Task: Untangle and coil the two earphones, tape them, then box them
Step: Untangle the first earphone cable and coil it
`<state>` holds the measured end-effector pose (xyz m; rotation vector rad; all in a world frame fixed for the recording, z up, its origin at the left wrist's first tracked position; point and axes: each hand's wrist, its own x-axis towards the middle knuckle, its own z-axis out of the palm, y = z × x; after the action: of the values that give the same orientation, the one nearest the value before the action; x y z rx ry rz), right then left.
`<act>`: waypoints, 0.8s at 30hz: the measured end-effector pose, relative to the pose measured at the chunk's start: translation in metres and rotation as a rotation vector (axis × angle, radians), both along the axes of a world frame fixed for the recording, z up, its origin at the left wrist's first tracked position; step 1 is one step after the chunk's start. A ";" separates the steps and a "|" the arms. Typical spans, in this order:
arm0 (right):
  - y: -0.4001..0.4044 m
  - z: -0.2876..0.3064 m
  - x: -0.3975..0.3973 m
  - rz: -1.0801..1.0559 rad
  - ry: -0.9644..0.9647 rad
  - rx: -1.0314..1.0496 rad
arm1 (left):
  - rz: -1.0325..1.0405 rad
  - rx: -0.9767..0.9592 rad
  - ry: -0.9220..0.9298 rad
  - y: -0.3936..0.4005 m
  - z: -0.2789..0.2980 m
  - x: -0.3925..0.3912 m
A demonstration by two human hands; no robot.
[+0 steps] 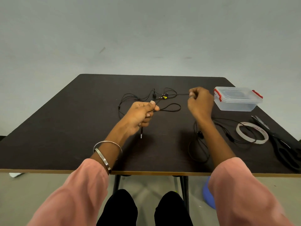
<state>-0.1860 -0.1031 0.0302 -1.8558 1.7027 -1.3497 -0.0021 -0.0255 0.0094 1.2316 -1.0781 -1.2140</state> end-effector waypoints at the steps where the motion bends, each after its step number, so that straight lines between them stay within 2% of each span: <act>1: 0.001 -0.001 0.003 0.022 0.194 -0.023 | 0.029 0.008 0.023 -0.005 -0.001 -0.001; 2: 0.003 -0.002 0.006 0.091 0.358 -0.074 | 0.057 0.014 0.040 -0.011 -0.002 -0.001; 4: 0.005 -0.003 0.016 0.307 0.545 -0.164 | 0.087 0.018 0.054 -0.020 -0.003 -0.002; 7: -0.010 -0.021 0.034 0.525 0.620 -0.183 | 0.046 0.022 0.063 -0.037 -0.003 -0.002; 9: -0.019 -0.028 0.038 0.588 0.478 -0.218 | 0.002 0.023 0.094 -0.039 0.000 -0.002; 11: -0.021 -0.029 0.033 0.632 0.225 -0.209 | -0.048 0.027 0.156 -0.038 0.000 -0.001; 13: -0.023 -0.029 0.029 0.594 0.090 -0.221 | -0.096 0.025 0.226 -0.039 -0.004 -0.001; 18: -0.033 -0.037 0.033 0.448 0.066 -0.321 | -0.198 -0.007 0.351 -0.046 -0.013 -0.001; 24: -0.037 -0.044 0.029 0.252 0.055 -0.327 | -0.257 -0.016 0.324 -0.037 -0.014 -0.001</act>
<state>-0.1570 -0.1398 -0.0138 -2.2137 1.2736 -1.5523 -0.0031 -0.0628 -0.0045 0.8627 -1.0192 -1.5374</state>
